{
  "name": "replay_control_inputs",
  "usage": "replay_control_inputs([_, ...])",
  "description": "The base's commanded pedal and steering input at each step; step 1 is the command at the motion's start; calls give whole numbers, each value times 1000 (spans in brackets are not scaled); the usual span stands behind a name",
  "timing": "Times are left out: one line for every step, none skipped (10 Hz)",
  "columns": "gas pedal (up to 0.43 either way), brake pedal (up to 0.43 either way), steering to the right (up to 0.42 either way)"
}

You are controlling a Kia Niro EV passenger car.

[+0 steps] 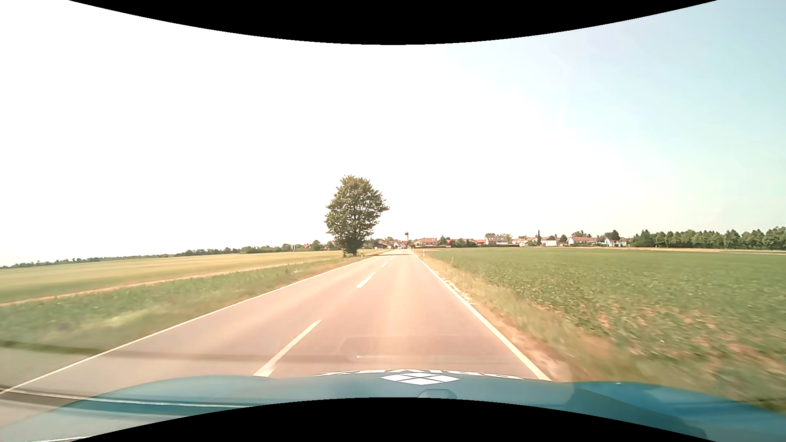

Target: Follow the waypoints while adhering to traffic rules and regulations

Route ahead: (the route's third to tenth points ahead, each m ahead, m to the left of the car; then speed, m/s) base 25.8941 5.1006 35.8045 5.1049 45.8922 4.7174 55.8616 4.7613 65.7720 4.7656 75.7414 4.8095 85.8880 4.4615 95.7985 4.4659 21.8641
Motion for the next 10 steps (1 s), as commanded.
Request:
replay_control_inputs([209,0,-1])
replay_control_inputs([209,0,-1])
replay_control_inputs([209,0,-2])
replay_control_inputs([209,0,-2])
replay_control_inputs([209,0,-1])
replay_control_inputs([209,0,-1])
replay_control_inputs([209,0,-1])
replay_control_inputs([209,0,-1])
replay_control_inputs([209,0,-1])
replay_control_inputs([209,0,-1])
